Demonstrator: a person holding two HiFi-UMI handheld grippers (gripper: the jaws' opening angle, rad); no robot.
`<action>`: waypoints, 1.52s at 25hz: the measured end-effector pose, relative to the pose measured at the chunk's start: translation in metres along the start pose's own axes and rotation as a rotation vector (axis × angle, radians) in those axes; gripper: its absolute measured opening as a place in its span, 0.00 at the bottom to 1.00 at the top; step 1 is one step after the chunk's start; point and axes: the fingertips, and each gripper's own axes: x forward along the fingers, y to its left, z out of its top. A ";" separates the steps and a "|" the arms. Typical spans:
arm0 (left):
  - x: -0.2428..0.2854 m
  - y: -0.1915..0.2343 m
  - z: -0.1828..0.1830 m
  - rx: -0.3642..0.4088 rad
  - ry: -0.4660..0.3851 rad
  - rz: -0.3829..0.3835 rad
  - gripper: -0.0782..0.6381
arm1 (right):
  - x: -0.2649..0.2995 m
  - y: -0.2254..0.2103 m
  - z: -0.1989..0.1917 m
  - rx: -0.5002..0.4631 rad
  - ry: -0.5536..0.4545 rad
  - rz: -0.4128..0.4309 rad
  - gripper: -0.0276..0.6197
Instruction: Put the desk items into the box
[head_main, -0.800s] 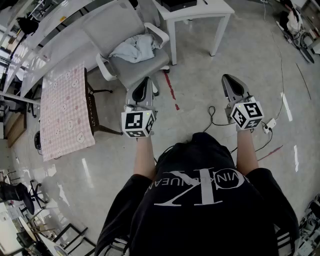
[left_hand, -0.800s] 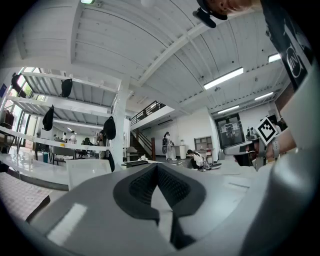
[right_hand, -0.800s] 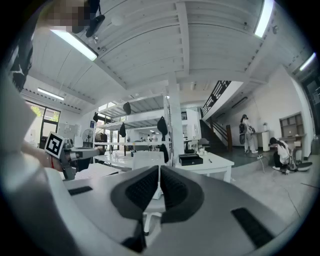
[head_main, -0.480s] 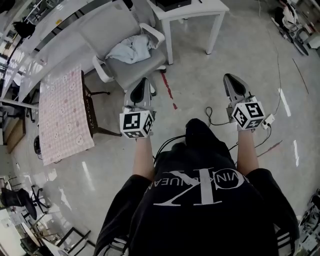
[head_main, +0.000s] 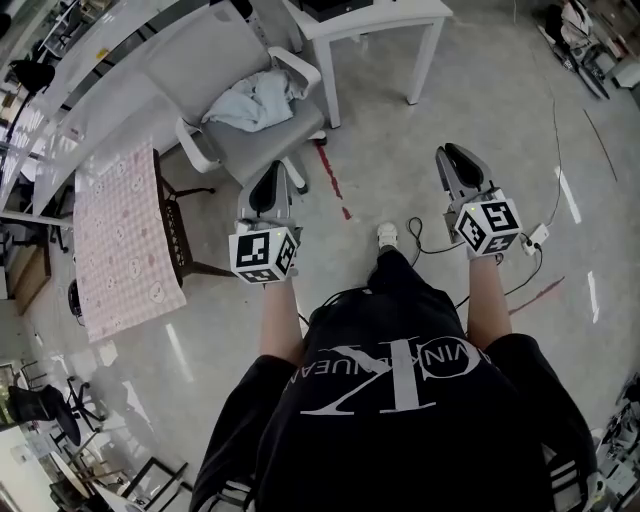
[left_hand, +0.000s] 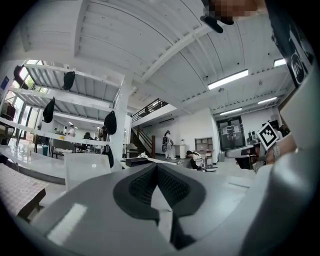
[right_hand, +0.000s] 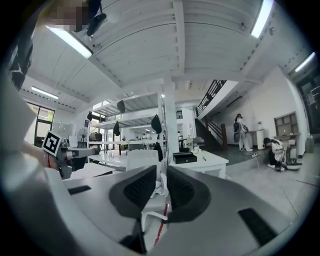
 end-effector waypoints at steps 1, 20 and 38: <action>0.005 0.003 0.001 0.000 -0.001 0.006 0.10 | 0.005 -0.003 0.001 0.004 -0.004 0.004 0.08; 0.137 0.030 -0.003 -0.027 0.034 0.049 0.10 | 0.120 -0.095 0.007 0.047 0.007 0.071 0.12; 0.244 0.039 0.008 -0.020 -0.001 0.093 0.10 | 0.202 -0.162 0.021 0.009 -0.002 0.166 0.12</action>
